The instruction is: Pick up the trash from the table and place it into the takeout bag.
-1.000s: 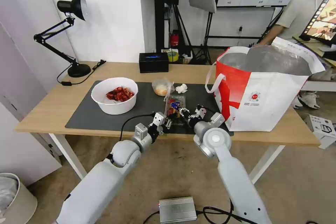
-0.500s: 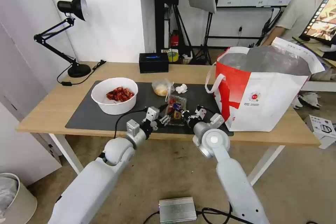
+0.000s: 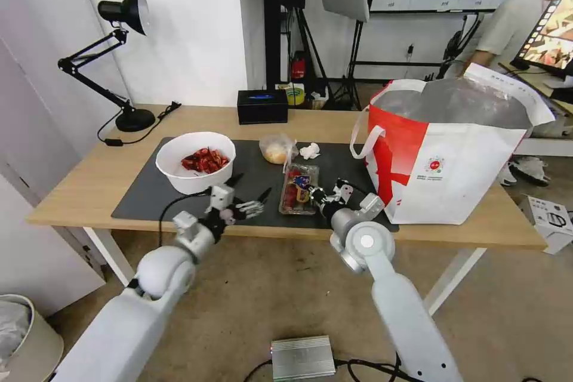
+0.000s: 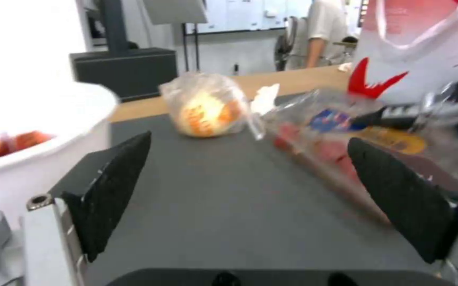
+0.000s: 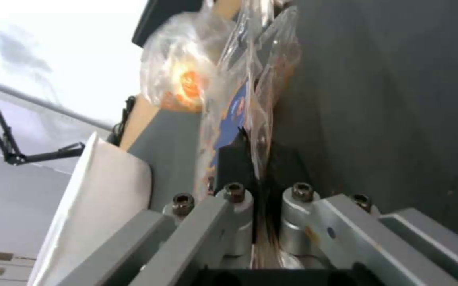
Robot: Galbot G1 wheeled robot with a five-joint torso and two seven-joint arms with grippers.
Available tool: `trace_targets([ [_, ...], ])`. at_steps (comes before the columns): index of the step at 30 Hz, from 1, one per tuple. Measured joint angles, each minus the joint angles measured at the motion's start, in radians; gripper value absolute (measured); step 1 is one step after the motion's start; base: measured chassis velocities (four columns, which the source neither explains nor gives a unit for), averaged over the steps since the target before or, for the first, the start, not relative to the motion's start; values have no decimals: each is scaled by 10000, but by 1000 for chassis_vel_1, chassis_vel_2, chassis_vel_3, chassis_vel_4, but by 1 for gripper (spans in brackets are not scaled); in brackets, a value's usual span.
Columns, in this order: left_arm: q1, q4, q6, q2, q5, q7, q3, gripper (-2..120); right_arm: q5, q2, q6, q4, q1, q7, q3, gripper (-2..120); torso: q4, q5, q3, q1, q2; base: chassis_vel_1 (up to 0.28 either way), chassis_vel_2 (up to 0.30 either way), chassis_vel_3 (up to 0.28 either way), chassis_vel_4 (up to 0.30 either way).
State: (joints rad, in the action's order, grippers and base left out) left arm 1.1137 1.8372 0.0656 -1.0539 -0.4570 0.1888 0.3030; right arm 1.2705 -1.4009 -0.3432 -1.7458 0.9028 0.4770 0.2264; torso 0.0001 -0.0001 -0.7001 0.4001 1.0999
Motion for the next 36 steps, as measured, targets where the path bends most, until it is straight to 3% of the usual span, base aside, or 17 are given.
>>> trace_targets([
  [9, 1256, 525, -156, -52, 74, -6, 988, 100, 296, 827, 20, -935, 219, -141, 31, 1, -1, 0, 1, -2, 0, 0, 0, 0, 0],
  [22, 1865, 693, -373, -75, 195, -19, 1365, 100, 375, 1899, 326, -2941, 747, -576, 306, 1, -1, 2, 2, -2, 0, 0, 0, 0, 0],
  [26, 1894, 746, -402, -124, 252, -23, 1430, 100, 600, 2281, 391, -3989, 852, -884, 986, 1, -2, 1, 2, -2, 1, 0, 0, 0, 0],
  [31, 1900, 787, -406, -132, 259, -29, 1503, 100, 860, 2480, 437, -4404, 852, -972, 1564, 1, -2, 3, 2, -2, 1, 0, 0, 0, 0],
  [33, 1963, 823, -407, -137, 262, -34, 1590, 100, 1351, 2987, 551, -4797, 810, -1020, 2457, 1, -3, 3, 1, -2, 0, 0, 0, 0, 0],
  [36, 2044, 871, -407, -130, 263, -35, 1679, 100, 1717, 3285, 648, -4967, 727, -1042, 2970, 1, -3, 2, 1, -1, 1, 0, 0, 0, 0],
])
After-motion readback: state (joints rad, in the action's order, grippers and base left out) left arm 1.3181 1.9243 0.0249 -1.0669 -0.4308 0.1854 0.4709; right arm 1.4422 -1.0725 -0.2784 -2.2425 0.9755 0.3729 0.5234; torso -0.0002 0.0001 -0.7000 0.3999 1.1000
